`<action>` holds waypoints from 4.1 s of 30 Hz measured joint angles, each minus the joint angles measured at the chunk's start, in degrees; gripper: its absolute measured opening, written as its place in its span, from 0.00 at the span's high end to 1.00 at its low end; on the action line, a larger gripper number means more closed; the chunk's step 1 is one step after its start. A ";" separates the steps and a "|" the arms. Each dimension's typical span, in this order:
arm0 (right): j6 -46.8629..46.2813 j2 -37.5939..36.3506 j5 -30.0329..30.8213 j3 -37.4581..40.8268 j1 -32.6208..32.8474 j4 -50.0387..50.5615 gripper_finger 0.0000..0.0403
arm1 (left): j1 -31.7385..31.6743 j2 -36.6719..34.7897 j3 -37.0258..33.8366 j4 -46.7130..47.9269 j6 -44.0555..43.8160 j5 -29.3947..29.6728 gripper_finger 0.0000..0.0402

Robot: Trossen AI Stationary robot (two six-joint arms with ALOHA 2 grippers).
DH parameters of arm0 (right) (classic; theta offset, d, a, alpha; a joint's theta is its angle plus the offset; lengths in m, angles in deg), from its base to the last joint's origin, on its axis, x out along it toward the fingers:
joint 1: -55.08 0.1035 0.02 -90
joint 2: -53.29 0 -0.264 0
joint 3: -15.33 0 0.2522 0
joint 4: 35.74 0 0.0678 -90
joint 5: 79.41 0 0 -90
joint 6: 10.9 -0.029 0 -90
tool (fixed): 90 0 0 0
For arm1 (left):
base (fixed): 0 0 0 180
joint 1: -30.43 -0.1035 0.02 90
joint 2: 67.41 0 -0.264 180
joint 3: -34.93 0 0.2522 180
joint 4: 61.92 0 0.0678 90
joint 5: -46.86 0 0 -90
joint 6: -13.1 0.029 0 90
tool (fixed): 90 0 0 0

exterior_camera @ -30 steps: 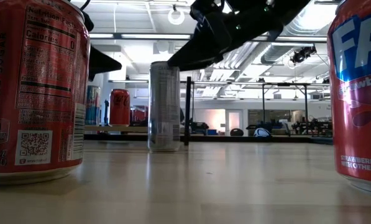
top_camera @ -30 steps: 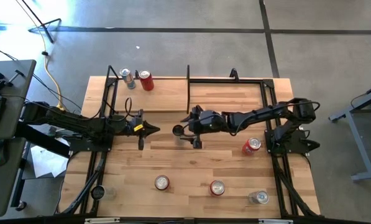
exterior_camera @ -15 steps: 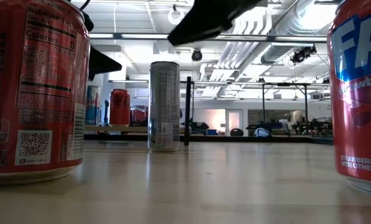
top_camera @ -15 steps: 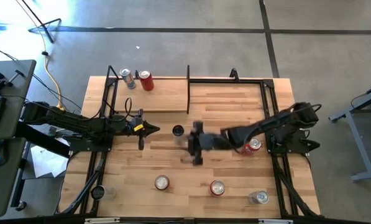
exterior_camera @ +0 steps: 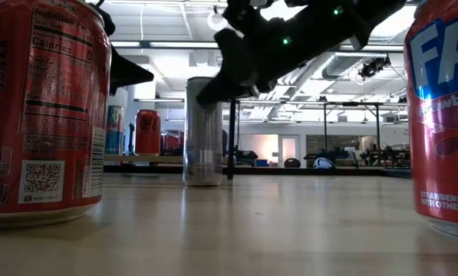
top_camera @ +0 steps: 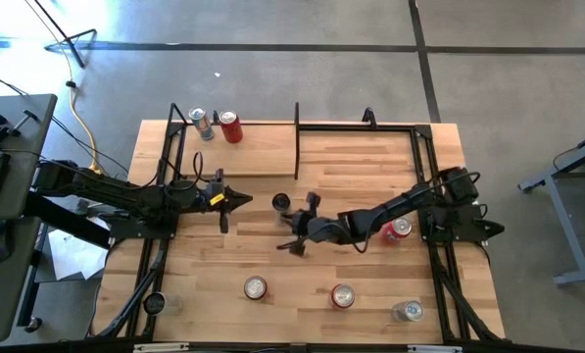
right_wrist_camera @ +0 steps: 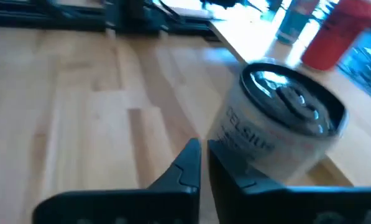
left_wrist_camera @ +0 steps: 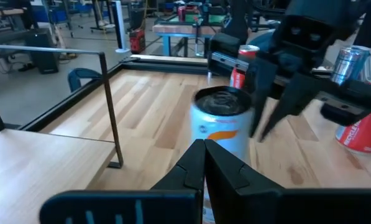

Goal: Place canned beverage on shelf
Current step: Put the top white yellow soda can on the shelf

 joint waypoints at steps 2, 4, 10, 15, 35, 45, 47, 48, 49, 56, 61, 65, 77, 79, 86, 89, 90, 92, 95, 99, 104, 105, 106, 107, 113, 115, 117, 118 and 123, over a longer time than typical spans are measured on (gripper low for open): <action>-0.93 -0.20 2.36 0.01 -0.13 1.80 0.99 | 0.02 0.00 0.00 -0.01 0.00 -0.01 1.00; -1.41 -0.55 4.19 0.02 -0.13 2.80 0.99 | 0.02 0.00 0.00 0.01 -0.01 -0.02 1.00; -4.98 -4.08 12.30 0.02 -0.13 13.59 1.00 | 0.02 0.00 -0.02 -0.82 -0.15 -0.02 1.00; -7.55 -7.13 11.90 0.00 0.00 15.66 1.00 | 0.04 0.00 -0.02 -1.33 -1.37 -0.03 1.00; -9.89 -0.86 15.49 0.02 0.01 8.70 1.00 | 0.07 0.00 -0.02 -2.07 -1.44 -0.02 1.00; -10.97 -6.05 19.30 0.04 1.96 14.26 1.00 | 0.07 0.01 -0.02 -2.13 -1.42 -0.02 1.00; -10.00 -5.21 19.75 0.02 2.14 10.54 0.98 | 0.07 0.02 -0.02 -2.12 -1.42 0.00 1.00; -8.93 -4.71 19.76 0.02 2.13 9.14 0.97 | 0.07 0.02 -0.02 -2.12 -1.44 0.00 1.00; -7.99 -4.26 19.75 0.04 2.16 7.59 0.95 | 0.07 0.02 -0.02 -2.14 -1.42 0.00 1.00; -6.22 -3.70 20.37 0.04 2.67 1.30 0.69 | 0.04 0.02 -0.02 -2.09 -1.41 0.00 1.00; -6.36 -3.69 21.04 0.04 1.79 -1.51 0.45 | 0.04 0.02 -0.02 -2.07 -1.40 0.00 1.00; -8.27 -3.67 20.18 0.04 -0.58 -1.74 0.31 | 0.05 0.02 -0.02 -2.07 -1.40 0.00 1.00; -7.85 -2.14 14.06 0.04 -3.68 -4.91 0.25 | 0.04 0.02 -0.02 -2.08 -0.98 0.00 1.00; -7.57 -1.12 13.50 0.04 -4.07 -5.93 0.25 | 0.04 0.02 -0.02 -2.05 -1.01 -0.02 1.00; -7.33 0.02 13.26 0.04 -4.94 -7.83 0.25 | 0.04 0.02 -0.02 -2.05 -1.30 -0.02 1.00; -7.33 0.02 11.54 0.04 -5.56 -8.03 0.26 | 0.04 0.02 -0.02 -2.05 -1.01 -0.02 1.00; -7.31 0.02 10.42 0.04 -5.89 -8.03 0.27 | 0.04 0.02 -0.02 -2.07 -1.01 -0.02 1.00; -7.33 0.02 8.15 0.04 -6.70 -8.03 0.30 | 0.04 0.02 -0.02 -2.07 -0.98 -0.02 1.00; -7.26 0.02 5.76 0.04 -7.67 -8.24 0.36 | 0.04 0.02 -0.02 -2.07 -0.96 0.01 1.00; -6.21 -0.04 1.94 0.00 -8.73 -8.46 0.41 | 0.04 0.02 -0.02 -2.07 -0.94 0.17 1.00; -0.81 -0.86 -2.85 0.03 -8.83 -9.02 0.41 | 0.04 0.02 -0.02 -2.07 -0.87 1.01 1.00; 0.60 -1.49 -5.19 0.11 -8.94 -8.84 0.41 | 0.04 0.02 -0.02 -2.05 -0.80 1.01 1.00; 1.73 -2.25 -7.49 0.05 -9.18 -8.70 0.41 | 0.04 0.02 -0.02 -2.05 -0.76 1.01 1.00; 2.77 -3.28 -9.93 -0.35 -9.54 -8.04 0.41 | 0.04 0.02 -0.02 -2.05 -0.72 1.01 1.00; 9.82 -8.90 -22.68 -7.79 -15.87 0.09 0.41 | 0.04 0.02 -0.02 -1.75 -0.44 1.01 1.00; 12.26 -8.97 -27.22 -12.62 -19.07 5.32 0.41 | 0.05 0.02 -0.02 -1.69 -0.44 1.01 1.00; 14.35 -8.65 -31.93 -17.93 -22.49 11.56 0.41 | 0.07 0.02 -0.02 -1.70 -0.46 1.01 1.00; 15.83 -8.03 -34.95 -20.92 -24.20 13.85 0.41 | 0.07 0.02 -0.02 -1.69 -0.45 1.01 1.00; 21.51 -3.62 -50.99 -31.21 -31.63 19.53 0.41 | 0.07 0.01 -0.02 -2.23 0.17 1.01 1.00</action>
